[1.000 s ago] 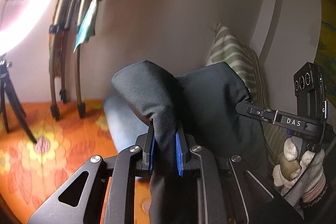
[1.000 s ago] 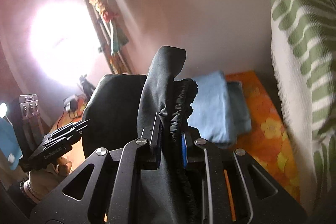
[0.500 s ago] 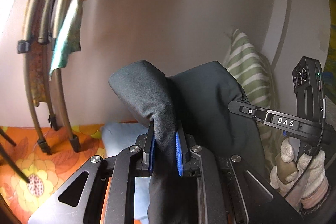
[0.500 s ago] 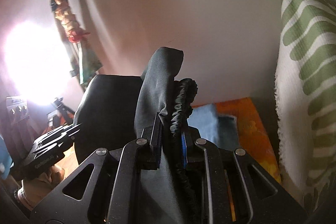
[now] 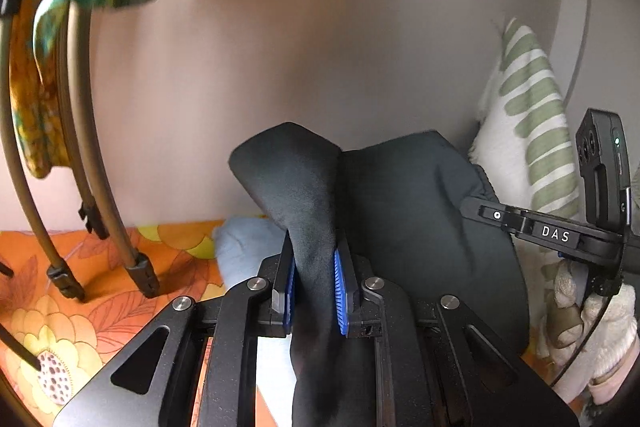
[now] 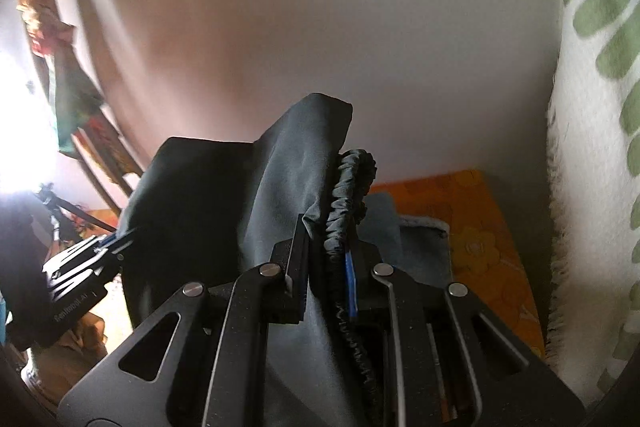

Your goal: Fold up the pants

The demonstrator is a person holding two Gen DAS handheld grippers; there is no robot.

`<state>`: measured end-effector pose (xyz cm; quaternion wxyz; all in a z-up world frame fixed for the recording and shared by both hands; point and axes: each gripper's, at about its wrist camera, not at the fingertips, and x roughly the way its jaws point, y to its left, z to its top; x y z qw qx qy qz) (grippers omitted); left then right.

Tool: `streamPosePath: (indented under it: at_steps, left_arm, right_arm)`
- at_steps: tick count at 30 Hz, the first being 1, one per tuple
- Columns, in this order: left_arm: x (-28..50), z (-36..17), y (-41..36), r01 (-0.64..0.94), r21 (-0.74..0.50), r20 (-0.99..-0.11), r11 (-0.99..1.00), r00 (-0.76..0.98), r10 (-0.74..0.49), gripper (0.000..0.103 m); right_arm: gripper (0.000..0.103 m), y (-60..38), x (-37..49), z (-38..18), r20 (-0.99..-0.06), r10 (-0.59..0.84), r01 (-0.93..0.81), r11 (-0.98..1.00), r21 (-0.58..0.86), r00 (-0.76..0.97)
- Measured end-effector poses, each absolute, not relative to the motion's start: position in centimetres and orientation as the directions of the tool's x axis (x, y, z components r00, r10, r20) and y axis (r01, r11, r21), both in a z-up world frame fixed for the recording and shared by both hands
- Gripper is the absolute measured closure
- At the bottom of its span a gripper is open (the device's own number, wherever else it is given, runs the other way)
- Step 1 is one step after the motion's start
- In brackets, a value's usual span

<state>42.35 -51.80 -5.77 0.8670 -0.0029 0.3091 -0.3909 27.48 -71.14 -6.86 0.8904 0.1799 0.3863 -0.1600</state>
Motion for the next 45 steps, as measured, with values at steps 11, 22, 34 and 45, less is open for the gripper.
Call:
streamPosePath:
  at_steps: [11,22,34,45]
  left_arm:
    - [43.3,-6.4,-52.5,0.653,-0.202,-0.580,0.730,0.521,-0.626,0.086]
    - [41.9,-5.5,-50.9,0.656,-0.191,-0.586,0.730,0.520,-0.621,0.075]
    - [35.8,-2.0,-47.4,0.669,-0.159,-0.569,0.727,0.539,-0.621,0.057]
    - [27.4,1.2,-43.3,0.687,-0.110,-0.530,0.719,0.571,-0.627,0.039]
  right_arm:
    - [0.082,-71.7,28.4,-8.9,-0.781,-0.279,0.503,0.863,0.051,0.559]
    - [0.064,-70.5,27.2,-6.6,-0.760,-0.315,0.531,0.846,0.046,0.568]
    - [0.050,-66.3,22.7,-4.4,-0.744,-0.314,0.511,0.859,0.043,0.590]
    - [0.036,-60.5,15.7,-1.6,-0.718,-0.293,0.490,0.868,0.077,0.632]
